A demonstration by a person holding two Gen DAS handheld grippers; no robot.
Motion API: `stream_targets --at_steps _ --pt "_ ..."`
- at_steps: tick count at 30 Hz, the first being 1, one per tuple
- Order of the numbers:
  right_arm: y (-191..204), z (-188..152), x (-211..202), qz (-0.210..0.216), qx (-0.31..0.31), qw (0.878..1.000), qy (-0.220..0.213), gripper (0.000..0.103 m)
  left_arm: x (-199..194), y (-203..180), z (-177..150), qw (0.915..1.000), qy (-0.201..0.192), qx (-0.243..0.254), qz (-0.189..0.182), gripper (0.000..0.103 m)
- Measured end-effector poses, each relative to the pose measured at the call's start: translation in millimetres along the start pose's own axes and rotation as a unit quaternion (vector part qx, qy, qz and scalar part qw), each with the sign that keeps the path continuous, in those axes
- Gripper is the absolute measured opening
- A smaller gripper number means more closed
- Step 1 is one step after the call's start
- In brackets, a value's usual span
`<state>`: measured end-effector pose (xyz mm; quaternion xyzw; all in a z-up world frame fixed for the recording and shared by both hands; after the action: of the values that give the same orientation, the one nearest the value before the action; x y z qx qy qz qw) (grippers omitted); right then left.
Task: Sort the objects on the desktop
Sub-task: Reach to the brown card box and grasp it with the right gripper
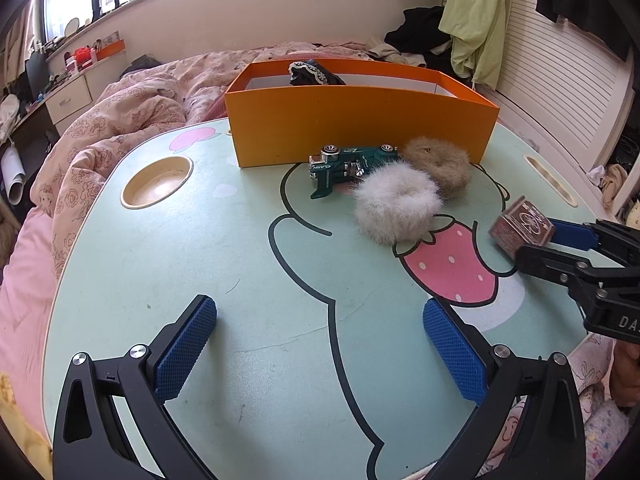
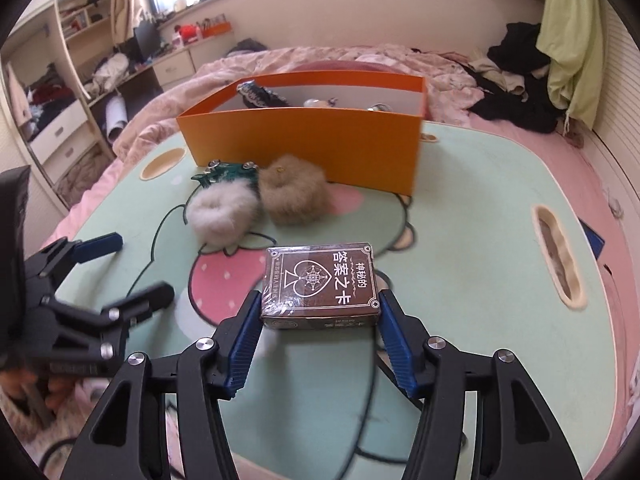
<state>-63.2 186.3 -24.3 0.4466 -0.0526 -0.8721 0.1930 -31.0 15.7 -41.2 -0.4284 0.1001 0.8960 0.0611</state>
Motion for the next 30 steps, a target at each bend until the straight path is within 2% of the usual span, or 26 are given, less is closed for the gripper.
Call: stream_targets --at_steps 1,2,3,6,11,14,17,19,20,21,25,30 --pt "-4 -3 -3 -0.004 0.002 1.0 -0.004 0.068 0 0 0 1.0 0.0 0.0 0.0 0.103" --pt "-9 -5 -6 -0.008 0.005 1.0 -0.009 0.079 0 0 0 1.0 0.0 0.0 0.0 0.103" --pt "-12 -5 -8 -0.008 0.011 1.0 -0.017 0.083 0 0 0 1.0 0.0 0.0 0.0 0.103" --pt "-15 -3 -9 0.003 0.023 0.999 -0.022 0.084 0 0 0 1.0 0.0 0.0 0.0 0.103" --pt "-8 3 8 -0.021 0.006 1.0 -0.016 0.087 0 0 0 1.0 0.0 0.0 0.0 0.103" --pt "-4 7 19 -0.052 -0.011 0.999 -0.01 0.09 0 0 0 1.0 0.0 0.0 0.0 0.103" --pt "3 5 22 -0.046 -0.024 0.999 -0.012 0.09 0 0 -1 1.0 0.0 0.0 0.0 0.103" --pt "2 4 21 -0.041 -0.025 0.999 -0.019 0.084 0 0 -1 1.0 0.0 0.0 0.0 0.103" --pt "2 4 18 -0.038 -0.026 0.999 -0.026 0.066 0 0 -1 1.0 0.0 0.0 0.0 0.103" --pt "2 4 16 -0.036 -0.026 0.999 -0.031 0.056 0 0 -1 1.0 -0.001 0.0 0.0 0.103" --pt "0 2 10 -0.032 -0.02 0.998 -0.045 0.056 -3 0 0 0.9999 -0.007 -0.002 -0.007 0.103" --pt "-2 5 0 -0.031 -0.012 0.997 -0.067 0.056 -21 -7 22 0.9982 -0.053 0.021 -0.022 0.103"
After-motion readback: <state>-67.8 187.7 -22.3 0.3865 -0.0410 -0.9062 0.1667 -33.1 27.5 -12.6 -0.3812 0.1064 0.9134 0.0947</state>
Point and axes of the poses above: each gripper's, at about its wrist camera, not at the fingertips, and x roughly the way its jaws point, y to its left, z to its top, the point moved 7 cm from there along x, roughly the way its jaws point, and after that the axes turned 14 degrees about x, right-handed, at the moved point
